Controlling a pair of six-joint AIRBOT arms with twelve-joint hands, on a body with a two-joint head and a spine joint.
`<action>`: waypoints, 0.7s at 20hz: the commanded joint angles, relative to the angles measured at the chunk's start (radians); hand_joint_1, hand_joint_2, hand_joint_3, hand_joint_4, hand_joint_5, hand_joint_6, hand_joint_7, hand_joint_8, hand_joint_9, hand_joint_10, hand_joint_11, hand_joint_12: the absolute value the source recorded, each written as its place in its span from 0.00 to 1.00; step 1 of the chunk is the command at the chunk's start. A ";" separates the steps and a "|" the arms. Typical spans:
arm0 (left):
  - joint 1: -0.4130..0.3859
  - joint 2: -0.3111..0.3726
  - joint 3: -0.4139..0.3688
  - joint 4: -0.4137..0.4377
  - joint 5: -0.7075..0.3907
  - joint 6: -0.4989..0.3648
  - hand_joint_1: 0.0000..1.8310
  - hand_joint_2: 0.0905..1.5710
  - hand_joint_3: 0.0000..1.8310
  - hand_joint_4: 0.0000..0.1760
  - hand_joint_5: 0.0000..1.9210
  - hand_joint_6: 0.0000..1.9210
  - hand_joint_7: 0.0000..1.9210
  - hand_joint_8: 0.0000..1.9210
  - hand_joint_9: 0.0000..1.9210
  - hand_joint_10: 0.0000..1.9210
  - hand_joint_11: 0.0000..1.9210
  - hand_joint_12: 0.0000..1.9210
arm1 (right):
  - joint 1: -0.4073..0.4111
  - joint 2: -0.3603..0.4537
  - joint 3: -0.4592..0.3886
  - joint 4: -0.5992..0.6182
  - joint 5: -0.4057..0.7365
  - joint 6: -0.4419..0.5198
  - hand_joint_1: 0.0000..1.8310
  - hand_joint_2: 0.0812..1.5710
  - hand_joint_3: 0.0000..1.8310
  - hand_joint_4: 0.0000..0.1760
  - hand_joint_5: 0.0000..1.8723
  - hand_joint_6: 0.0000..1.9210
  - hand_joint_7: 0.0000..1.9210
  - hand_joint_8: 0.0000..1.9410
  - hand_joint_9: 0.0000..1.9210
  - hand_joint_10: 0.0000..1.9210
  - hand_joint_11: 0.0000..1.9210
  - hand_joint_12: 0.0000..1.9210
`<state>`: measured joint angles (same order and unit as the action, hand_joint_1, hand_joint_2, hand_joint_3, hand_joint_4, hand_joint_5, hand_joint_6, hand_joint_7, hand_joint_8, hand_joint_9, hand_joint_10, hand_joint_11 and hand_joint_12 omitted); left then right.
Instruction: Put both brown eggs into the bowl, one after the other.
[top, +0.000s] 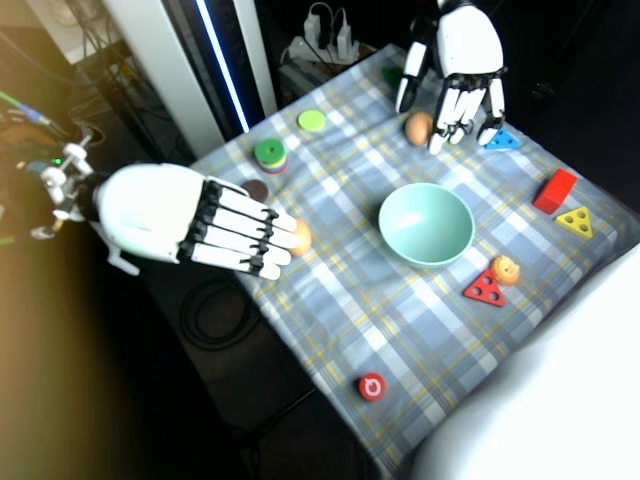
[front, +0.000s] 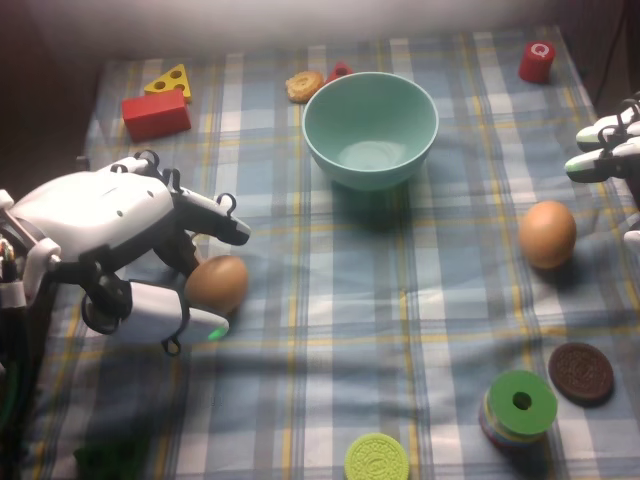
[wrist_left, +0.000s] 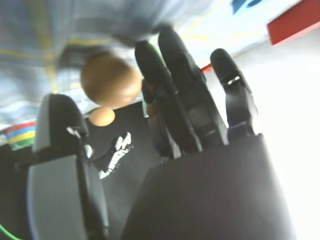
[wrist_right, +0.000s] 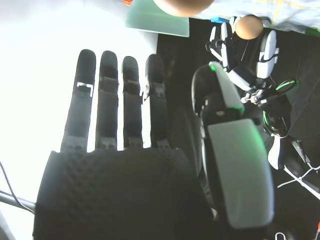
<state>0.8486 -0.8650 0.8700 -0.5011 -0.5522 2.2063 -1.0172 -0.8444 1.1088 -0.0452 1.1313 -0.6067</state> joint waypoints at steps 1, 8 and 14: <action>-0.010 -0.006 0.004 0.018 -0.082 0.002 0.46 0.58 0.00 0.81 0.36 0.00 0.50 0.21 0.39 0.30 0.02 0.56 | 0.006 0.002 0.000 0.029 0.119 0.005 0.35 0.82 0.00 0.00 0.33 0.00 0.27 0.00 0.25 0.01 0.11 0.37; -0.016 -0.016 0.013 0.014 -0.061 0.002 0.50 0.60 0.00 0.64 0.43 0.00 0.38 0.58 0.35 0.52 0.04 0.61 | 0.002 0.002 0.000 0.030 0.119 0.009 0.32 0.83 0.00 0.00 0.36 0.01 0.29 0.00 0.27 0.00 0.13 0.36; -0.020 -0.028 0.020 0.005 -0.061 0.002 0.60 0.67 0.00 0.12 0.54 0.45 0.45 0.60 0.39 0.62 0.06 0.71 | -0.003 0.002 0.000 0.030 0.119 0.016 0.30 0.84 0.00 0.00 0.38 0.00 0.31 0.00 0.28 0.00 0.14 0.35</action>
<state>0.8371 -0.8875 0.8848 -0.5114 -0.5358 2.2028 -1.0214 -0.8444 1.1088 -0.0444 1.1313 -0.5999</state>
